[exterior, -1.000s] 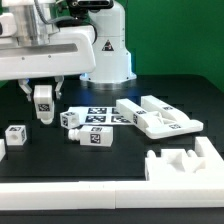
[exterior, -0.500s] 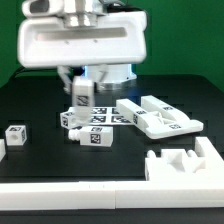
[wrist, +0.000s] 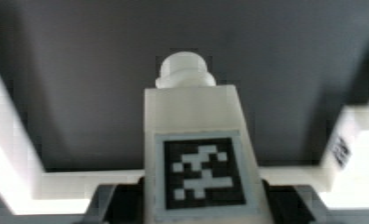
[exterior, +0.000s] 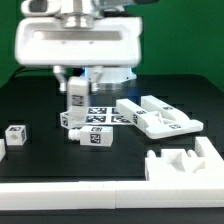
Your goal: Assemble chair
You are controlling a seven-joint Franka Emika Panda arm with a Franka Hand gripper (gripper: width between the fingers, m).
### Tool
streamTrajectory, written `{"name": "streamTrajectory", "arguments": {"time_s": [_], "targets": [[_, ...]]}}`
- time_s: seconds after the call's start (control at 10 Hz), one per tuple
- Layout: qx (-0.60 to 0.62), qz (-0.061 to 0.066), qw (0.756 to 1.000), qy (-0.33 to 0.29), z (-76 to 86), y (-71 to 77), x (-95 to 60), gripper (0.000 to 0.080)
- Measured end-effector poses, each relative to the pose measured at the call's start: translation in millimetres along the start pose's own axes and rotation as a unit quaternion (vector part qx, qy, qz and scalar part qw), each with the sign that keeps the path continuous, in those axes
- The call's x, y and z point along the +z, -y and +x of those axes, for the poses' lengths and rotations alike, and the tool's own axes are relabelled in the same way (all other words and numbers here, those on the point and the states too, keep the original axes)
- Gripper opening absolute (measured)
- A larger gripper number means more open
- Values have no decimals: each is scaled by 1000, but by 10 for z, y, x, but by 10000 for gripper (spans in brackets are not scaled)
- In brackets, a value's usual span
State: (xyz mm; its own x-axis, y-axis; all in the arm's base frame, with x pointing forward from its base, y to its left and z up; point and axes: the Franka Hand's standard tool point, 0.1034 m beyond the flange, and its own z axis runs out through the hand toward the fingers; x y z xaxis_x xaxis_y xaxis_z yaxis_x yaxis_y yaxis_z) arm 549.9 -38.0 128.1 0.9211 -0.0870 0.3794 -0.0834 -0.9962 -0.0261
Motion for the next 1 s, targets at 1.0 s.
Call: {"name": "streamTrajectory", "arguments": {"time_s": [1.0], "targets": [[119, 53, 991, -38, 661, 1386, 207, 286]]}}
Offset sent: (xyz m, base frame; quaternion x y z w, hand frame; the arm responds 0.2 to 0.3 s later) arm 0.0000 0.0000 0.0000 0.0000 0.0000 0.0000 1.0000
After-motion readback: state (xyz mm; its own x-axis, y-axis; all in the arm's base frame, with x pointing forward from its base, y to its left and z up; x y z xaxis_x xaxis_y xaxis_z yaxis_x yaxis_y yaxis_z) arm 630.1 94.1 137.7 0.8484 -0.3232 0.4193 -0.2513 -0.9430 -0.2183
